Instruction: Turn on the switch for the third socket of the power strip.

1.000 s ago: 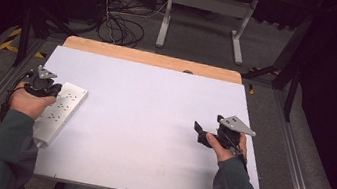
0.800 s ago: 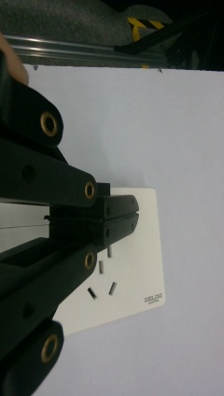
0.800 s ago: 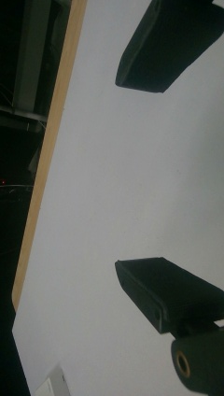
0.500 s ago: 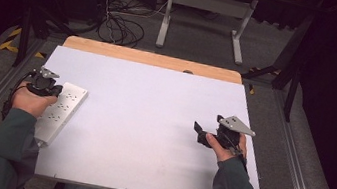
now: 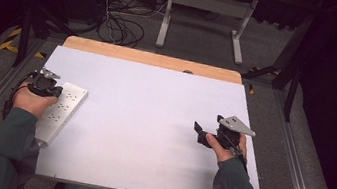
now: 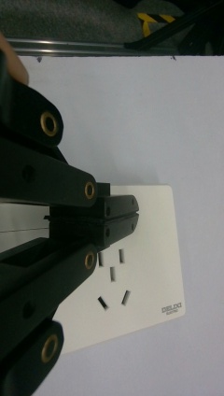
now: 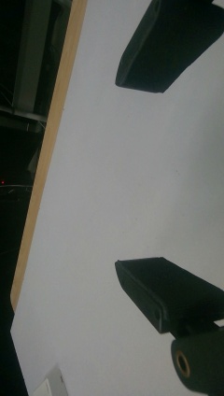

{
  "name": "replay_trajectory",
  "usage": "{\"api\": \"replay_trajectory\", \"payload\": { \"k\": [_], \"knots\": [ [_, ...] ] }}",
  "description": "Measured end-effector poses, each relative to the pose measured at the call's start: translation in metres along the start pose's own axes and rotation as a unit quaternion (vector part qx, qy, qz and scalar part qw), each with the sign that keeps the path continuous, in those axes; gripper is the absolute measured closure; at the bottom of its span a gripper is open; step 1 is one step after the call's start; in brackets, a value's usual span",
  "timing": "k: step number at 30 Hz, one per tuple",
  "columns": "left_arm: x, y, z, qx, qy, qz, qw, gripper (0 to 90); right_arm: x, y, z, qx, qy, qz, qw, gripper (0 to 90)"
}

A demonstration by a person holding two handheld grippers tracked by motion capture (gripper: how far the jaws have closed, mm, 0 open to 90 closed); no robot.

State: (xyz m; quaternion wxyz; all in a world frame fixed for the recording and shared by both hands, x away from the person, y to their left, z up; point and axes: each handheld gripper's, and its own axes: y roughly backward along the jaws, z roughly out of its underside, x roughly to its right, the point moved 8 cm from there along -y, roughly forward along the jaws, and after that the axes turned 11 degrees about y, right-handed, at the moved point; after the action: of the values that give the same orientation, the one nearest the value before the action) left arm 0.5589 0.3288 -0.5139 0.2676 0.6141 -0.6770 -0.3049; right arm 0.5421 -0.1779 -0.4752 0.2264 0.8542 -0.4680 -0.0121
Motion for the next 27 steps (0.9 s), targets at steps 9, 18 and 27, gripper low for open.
{"api": "replay_trajectory", "payload": {
  "k": [9,18,27],
  "knots": [
    [0.0016,-0.0014,0.0012,-0.004,-0.006,-0.001,1.0000,89.9,-0.0003,0.0001,0.0001,0.000,0.000,0.000,1.0000,10.9],
    [0.0015,-0.0012,0.0014,-0.004,-0.006,-0.004,1.0000,90.0,-0.0001,0.0004,0.0001,0.000,0.001,0.000,1.0000,10.9],
    [0.0031,-0.0008,0.0053,-0.010,0.009,-0.006,0.9999,90.0,0.0007,0.0019,-0.0003,0.001,-0.004,0.003,1.0000,10.9]
  ]
}}
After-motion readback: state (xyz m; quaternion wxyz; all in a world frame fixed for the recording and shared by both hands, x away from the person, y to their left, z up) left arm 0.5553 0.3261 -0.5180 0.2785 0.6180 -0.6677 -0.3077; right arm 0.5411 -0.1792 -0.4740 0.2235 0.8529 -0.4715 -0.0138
